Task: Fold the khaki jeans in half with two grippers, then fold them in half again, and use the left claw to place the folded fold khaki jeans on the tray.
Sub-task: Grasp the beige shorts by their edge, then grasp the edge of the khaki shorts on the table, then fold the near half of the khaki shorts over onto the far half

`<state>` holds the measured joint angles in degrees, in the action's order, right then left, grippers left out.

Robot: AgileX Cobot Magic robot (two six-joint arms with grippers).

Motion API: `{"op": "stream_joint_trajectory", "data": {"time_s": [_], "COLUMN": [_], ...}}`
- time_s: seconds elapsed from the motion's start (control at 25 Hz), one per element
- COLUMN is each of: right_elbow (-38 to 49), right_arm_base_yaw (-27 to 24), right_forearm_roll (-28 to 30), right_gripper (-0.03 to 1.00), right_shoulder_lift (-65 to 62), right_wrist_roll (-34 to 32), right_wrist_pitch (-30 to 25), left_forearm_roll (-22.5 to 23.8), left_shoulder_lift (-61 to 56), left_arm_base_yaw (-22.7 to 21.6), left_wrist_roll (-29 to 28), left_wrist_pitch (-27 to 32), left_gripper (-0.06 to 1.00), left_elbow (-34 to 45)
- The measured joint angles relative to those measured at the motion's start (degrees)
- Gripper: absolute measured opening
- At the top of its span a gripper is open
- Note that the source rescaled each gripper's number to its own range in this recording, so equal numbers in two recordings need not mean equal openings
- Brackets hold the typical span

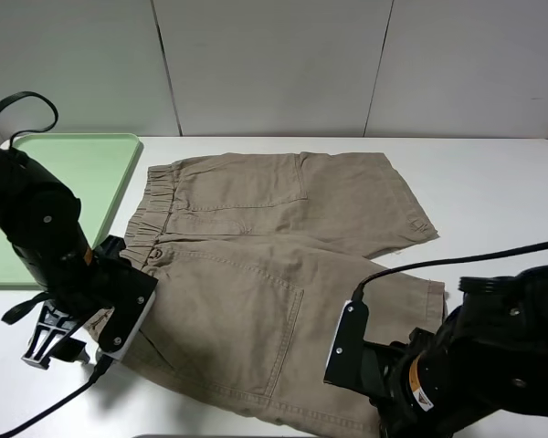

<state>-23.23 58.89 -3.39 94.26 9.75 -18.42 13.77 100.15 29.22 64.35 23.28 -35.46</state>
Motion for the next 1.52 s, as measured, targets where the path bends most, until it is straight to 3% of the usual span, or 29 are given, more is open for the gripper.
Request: {"op": "stream_joint_trajectory", "data": {"time_s": [0.36, 0.64, 0.84, 0.96, 1.04, 1.16, 1.52], "right_elbow": [-0.66, -0.72, -0.72, -0.72, -0.72, -0.76, -2.05], "right_arm_base_yaw": [0.0, -0.17, -0.17, -0.17, -0.17, -0.17, -0.17], "right_forearm_roll": [0.39, 3.39, 3.01, 2.38, 1.95, 1.4, 1.13], "right_gripper": [0.97, 0.56, 0.4, 0.31, 0.21, 0.02, 0.0], "right_shoulder_lift": [2.43, 2.67, 2.67, 2.67, 2.71, 2.78, 3.13], "right_wrist_roll": [-2.65, -2.98, -2.98, -2.93, -2.93, -2.93, -2.93], "right_wrist_pitch": [0.08, 1.15, 1.77, 1.95, 2.01, 2.3, 0.12], "left_forearm_roll": [0.0, 0.0, 0.0, 0.0, 0.0, 0.0, 0.0], "left_shoulder_lift": [0.0, 0.0, 0.0, 0.0, 0.0, 0.0, 0.0], "left_arm_base_yaw": [0.0, 0.0, 0.0, 0.0, 0.0, 0.0, 0.0], "left_wrist_roll": [0.0, 0.0, 0.17, 0.17, 0.17, 0.22, 0.28], "left_wrist_pitch": [-3.68, -4.13, -4.08, -4.33, -4.53, -4.53, -4.67], "left_gripper": [0.76, 0.46, 0.33, 0.19, 0.06, 0.02, 0.01], "left_elbow": [0.06, 0.06, 0.06, 0.06, 0.06, 0.06, 0.06]}}
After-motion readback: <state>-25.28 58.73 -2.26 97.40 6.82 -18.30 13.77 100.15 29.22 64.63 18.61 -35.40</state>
